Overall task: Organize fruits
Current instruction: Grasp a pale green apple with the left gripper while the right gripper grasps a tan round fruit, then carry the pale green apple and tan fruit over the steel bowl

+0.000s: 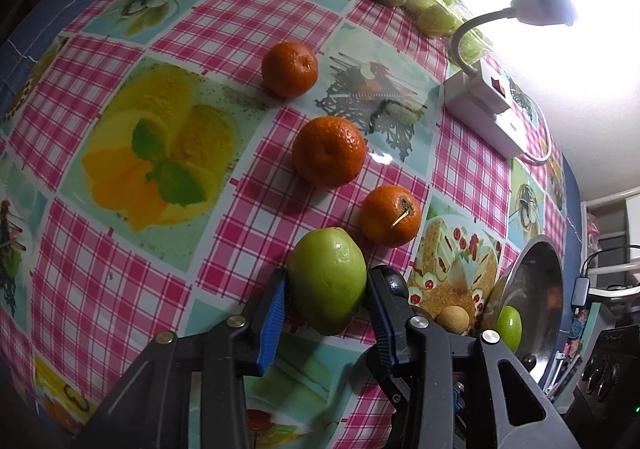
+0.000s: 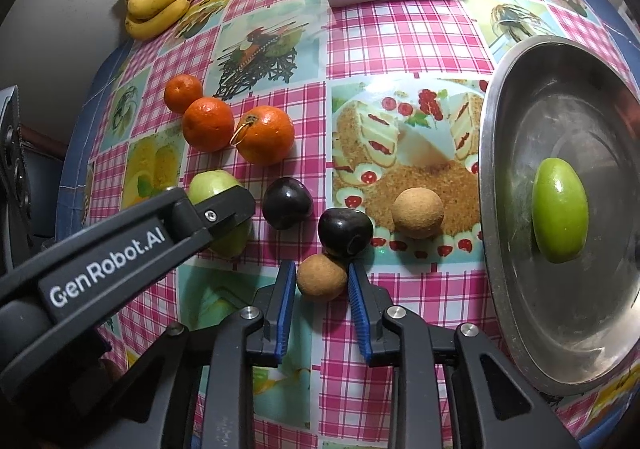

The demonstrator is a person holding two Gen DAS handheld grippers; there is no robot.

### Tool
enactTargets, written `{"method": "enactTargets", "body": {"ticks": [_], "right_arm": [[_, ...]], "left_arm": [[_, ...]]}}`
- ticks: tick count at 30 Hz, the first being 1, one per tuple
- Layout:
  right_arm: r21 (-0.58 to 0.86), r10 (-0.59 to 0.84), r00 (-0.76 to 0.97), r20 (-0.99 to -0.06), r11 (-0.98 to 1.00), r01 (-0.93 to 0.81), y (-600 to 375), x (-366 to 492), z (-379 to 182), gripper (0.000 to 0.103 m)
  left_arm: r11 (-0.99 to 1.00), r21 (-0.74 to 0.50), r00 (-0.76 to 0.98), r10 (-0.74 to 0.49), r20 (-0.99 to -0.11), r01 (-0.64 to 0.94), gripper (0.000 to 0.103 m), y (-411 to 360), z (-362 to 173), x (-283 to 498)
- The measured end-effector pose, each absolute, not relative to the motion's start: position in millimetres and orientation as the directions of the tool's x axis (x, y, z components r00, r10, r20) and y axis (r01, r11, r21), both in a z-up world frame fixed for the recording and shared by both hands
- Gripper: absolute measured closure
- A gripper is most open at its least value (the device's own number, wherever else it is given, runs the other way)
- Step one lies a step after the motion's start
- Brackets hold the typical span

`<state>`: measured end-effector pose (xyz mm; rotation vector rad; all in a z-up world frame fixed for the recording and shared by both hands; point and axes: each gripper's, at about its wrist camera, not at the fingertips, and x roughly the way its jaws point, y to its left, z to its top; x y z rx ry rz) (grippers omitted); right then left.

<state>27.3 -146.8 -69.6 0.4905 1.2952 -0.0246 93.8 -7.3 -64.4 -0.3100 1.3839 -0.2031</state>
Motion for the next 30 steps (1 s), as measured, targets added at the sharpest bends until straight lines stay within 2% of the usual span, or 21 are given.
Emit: {"method": "enactTargets", "body": {"ticks": [9,17,30], "right_arm": [[0.391,0.274,0.377,-0.885,0.876,0.282,-158.8,16.1,-41.0,0.075],[0.361,0.220,0.392,-0.893,0.871,0.334,-177.7,9.0,-31.4,0.075],[0.288,0.067,0.399,-0.914,0.799,0.528,-254.5,-24.2,-26.8,0.075]], "left_arm": [[0.943,-0.333,0.265,-0.318,-0.910,-0.010,0.061,-3.8,-32.7,89.9],[0.949,-0.313,0.321,-0.304,-0.897,0.022,0.061,-7.5,-12.0,84.6],[0.943,-0.237,0.329,-0.306,-0.893,0.233,0.061,-71.8,4.2,56.7]]}}
